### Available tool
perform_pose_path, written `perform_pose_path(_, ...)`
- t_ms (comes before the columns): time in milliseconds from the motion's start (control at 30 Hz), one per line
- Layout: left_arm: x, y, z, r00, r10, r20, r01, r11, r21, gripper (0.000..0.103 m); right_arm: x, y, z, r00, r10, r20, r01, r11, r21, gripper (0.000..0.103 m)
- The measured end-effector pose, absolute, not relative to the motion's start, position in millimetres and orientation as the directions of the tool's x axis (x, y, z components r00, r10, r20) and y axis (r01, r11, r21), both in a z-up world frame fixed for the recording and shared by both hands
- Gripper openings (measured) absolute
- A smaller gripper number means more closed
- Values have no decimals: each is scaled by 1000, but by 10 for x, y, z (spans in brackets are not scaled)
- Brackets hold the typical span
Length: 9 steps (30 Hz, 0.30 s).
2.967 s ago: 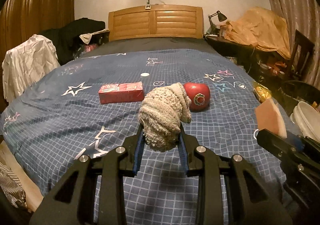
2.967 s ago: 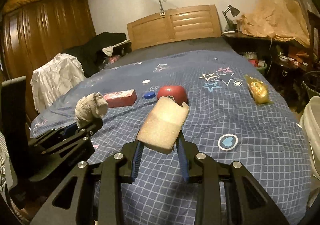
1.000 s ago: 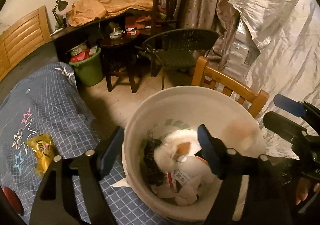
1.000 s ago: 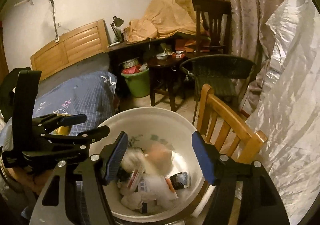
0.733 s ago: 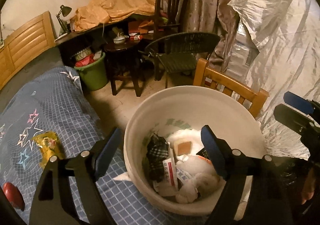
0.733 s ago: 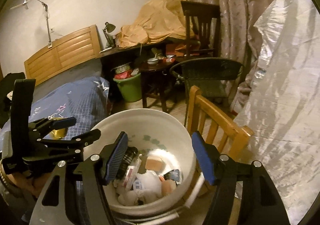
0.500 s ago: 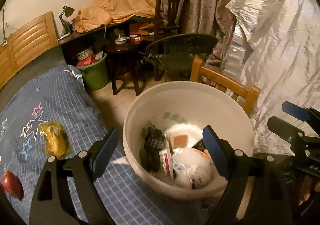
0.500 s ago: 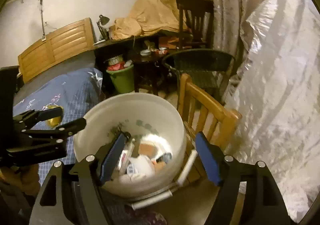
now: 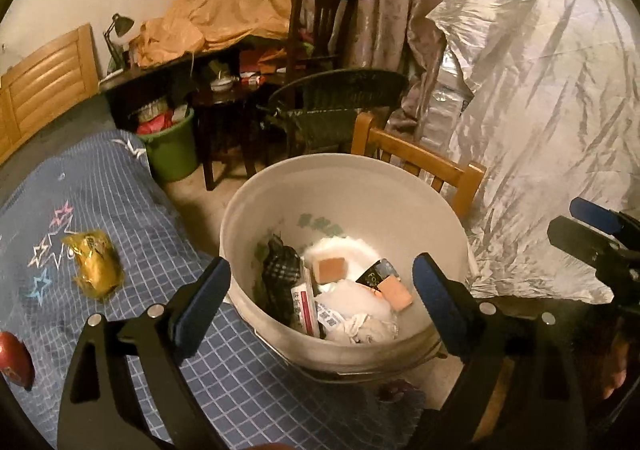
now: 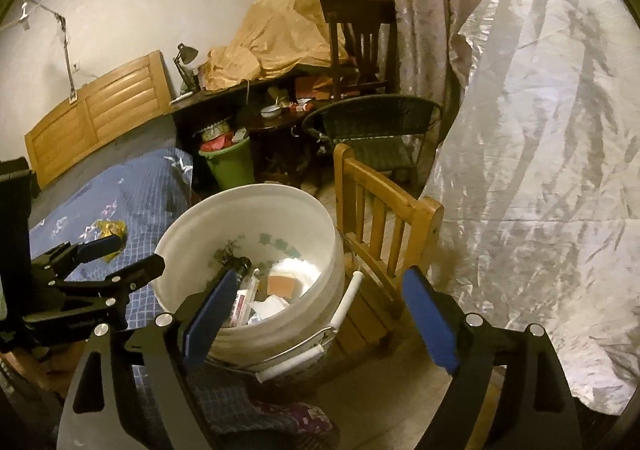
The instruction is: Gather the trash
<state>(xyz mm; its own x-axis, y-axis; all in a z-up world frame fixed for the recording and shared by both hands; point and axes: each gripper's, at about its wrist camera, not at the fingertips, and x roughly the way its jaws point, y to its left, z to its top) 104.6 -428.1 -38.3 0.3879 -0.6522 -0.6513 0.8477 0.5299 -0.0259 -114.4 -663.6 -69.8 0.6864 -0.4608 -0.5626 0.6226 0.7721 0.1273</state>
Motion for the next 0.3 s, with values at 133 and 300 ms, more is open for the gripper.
perform_pose_path(133,1073,-4272,-377,376,-635,-675,838,544,-45,89,-1197,-6640,-690,687,-466,-558,631,763,139,87)
perform_pose_path(300,1057,-4239,-398,353,-632,-690,840,539,-63,89,-1214,-6636,-696,680,-470,-563,640,755,143,88)
